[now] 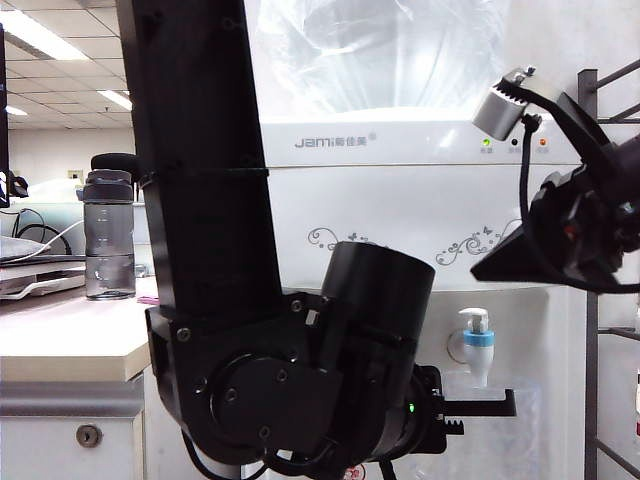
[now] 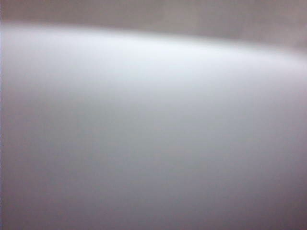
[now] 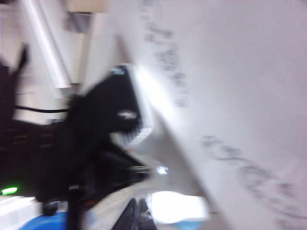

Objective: Pick up the plastic mug from the left desk, go to the cold water outlet of the water dispenser, press the vertical switch to get some water, then put the mug back on the desk.

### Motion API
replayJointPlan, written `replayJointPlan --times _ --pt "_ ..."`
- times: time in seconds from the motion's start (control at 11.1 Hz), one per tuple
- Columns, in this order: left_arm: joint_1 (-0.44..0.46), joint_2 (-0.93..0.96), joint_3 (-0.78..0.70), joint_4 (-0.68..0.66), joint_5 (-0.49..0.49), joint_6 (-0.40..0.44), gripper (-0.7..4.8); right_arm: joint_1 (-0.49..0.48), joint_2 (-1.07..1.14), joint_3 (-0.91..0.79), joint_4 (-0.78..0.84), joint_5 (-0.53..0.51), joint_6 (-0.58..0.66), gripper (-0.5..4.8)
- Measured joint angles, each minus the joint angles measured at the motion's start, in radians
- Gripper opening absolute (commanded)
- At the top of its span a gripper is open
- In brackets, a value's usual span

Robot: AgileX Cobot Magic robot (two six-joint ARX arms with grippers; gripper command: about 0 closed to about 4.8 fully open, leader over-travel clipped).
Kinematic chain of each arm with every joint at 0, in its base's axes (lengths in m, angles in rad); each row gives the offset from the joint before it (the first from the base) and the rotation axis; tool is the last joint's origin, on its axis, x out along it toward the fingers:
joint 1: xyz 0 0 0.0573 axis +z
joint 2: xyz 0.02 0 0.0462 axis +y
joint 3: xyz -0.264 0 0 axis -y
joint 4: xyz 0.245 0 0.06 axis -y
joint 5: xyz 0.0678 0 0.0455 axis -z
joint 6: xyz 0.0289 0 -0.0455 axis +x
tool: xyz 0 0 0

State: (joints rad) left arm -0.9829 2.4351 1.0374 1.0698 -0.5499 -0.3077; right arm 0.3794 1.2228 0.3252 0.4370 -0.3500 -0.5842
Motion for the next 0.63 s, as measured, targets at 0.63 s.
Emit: replayJointPlan --times 0.63 --pt "0.0 0.0 0.0 0.0 0.0 0.0 -0.05 0.0 0.166 0.0 0.158 0.016 0.056 -0.06"
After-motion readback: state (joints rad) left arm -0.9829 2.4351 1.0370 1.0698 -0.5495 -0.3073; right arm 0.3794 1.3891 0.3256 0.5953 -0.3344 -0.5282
